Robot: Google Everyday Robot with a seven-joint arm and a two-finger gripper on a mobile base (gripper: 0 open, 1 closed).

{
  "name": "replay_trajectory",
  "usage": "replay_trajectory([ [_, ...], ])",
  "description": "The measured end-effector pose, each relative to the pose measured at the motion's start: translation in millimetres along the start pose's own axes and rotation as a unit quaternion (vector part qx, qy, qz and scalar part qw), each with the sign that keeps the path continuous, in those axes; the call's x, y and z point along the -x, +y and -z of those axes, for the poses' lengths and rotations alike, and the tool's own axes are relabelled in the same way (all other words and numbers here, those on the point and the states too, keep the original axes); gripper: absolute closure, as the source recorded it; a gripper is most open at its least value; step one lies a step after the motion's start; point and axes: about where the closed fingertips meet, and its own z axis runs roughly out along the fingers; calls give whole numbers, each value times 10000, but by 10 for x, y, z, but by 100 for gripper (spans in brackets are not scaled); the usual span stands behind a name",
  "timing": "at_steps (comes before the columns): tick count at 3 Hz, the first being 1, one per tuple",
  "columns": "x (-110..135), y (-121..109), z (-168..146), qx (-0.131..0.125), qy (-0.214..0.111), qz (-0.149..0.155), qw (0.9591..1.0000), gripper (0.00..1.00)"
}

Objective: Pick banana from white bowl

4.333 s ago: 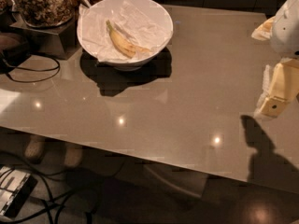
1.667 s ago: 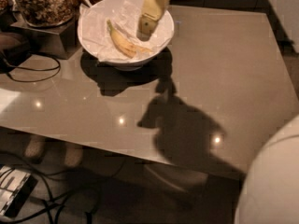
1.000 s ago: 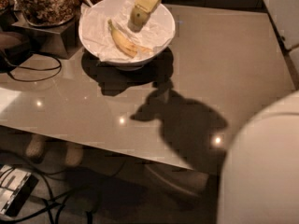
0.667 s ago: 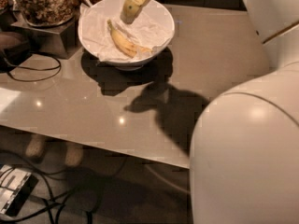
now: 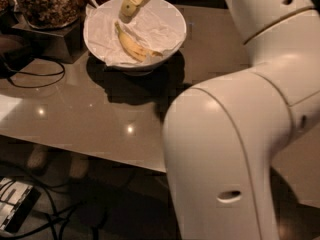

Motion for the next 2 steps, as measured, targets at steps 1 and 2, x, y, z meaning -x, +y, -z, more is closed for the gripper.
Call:
replay_trajectory([
  [1, 40, -76, -180, -26, 107, -130, 9999, 18],
  [2, 51, -128, -361, -62, 275, -209, 9994, 39],
])
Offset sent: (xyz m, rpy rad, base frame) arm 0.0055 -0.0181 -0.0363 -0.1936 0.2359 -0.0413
